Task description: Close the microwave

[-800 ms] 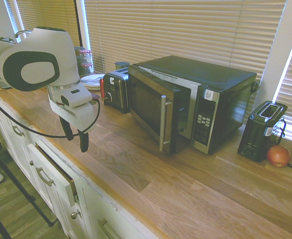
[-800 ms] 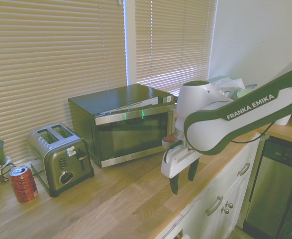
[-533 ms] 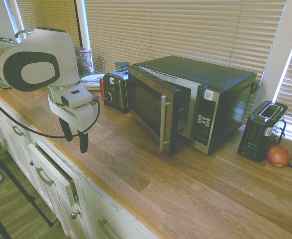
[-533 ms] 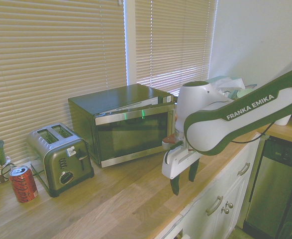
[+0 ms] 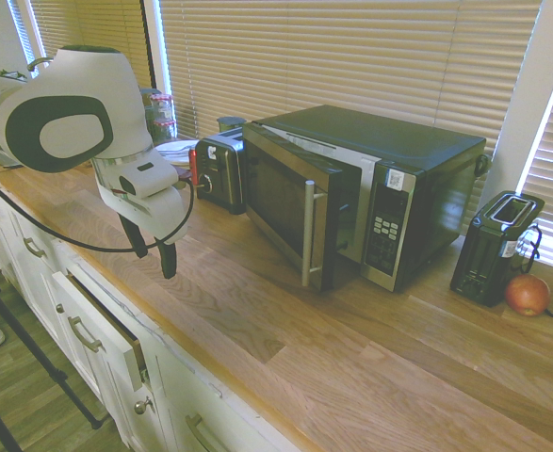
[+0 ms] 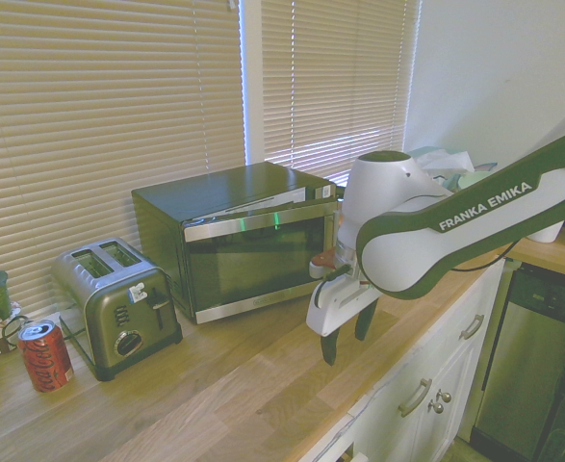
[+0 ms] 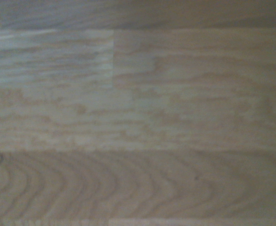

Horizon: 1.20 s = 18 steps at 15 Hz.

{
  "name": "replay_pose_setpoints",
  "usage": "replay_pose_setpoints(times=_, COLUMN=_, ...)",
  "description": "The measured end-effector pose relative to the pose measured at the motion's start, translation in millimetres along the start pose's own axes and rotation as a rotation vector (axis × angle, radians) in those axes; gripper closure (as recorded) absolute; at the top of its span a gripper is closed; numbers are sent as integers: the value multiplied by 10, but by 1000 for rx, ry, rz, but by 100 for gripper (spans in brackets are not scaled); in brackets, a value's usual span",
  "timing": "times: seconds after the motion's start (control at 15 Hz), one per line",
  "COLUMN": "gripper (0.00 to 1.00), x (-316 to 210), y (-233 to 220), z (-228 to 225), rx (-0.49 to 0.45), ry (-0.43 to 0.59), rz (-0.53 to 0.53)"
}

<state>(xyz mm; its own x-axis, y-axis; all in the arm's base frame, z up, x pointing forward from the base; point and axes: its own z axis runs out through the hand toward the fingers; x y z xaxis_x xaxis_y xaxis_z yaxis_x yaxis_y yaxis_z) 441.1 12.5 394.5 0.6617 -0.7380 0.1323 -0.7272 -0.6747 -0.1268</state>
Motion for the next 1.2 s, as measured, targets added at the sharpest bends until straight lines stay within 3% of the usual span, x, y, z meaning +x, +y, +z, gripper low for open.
replay_pose_setpoints(times=0.47, gripper=0, x=742, y=-266, z=-361, rx=72, ry=169, rz=69)
replay_pose_setpoints(times=1.2, gripper=0, x=1461, y=-694, z=-609, rx=136, ry=270, rz=94)
